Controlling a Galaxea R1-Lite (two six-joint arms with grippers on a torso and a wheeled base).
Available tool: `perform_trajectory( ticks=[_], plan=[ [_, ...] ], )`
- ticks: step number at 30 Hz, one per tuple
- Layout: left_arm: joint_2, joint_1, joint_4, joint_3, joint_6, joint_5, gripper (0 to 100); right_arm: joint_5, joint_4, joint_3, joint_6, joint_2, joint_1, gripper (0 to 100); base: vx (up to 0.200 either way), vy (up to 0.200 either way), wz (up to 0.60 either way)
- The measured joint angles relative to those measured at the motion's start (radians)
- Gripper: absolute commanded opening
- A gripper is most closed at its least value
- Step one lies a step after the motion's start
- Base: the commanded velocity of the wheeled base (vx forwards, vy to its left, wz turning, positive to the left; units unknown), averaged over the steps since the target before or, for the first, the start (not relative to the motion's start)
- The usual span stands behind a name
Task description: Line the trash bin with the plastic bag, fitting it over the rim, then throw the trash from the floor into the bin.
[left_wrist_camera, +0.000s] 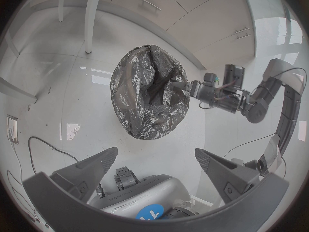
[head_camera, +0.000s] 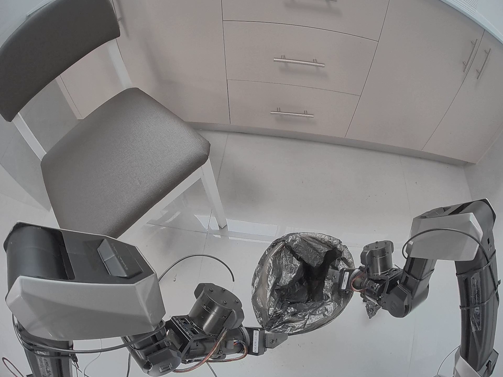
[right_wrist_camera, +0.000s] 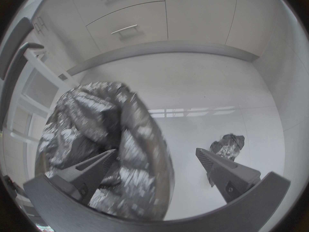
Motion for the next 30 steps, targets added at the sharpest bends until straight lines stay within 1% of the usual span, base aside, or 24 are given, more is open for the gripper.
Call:
perform_trajectory(
  ticks=[6, 9, 14, 25, 30],
  plan=[
    [0.000, 0.000, 0.000, 0.000, 0.000, 0.001, 100, -0.004, -0.091, 0.156, 0.033, -0.038, 0.077, 100, 0.000, 0.000, 0.00],
    [0.000, 0.000, 0.000, 0.000, 0.000, 0.002, 100, -0.015, -0.163, 0.229, 0.050, -0.041, 0.110, 100, 0.000, 0.000, 0.00],
    [0.002, 0.000, -0.001, 0.000, 0.000, 0.003, 100, -0.047, -0.261, 0.297, 0.067, -0.009, 0.127, 100, 0.000, 0.000, 0.00],
    [0.003, -0.001, -0.002, 0.000, 0.000, 0.006, 100, -0.059, -0.261, 0.337, 0.062, 0.019, 0.132, 100, 0.000, 0.000, 0.00],
    [0.003, -0.002, -0.002, 0.000, 0.000, 0.007, 100, -0.064, -0.261, 0.349, 0.018, 0.022, 0.138, 100, 0.000, 0.000, 0.00]
  ],
)
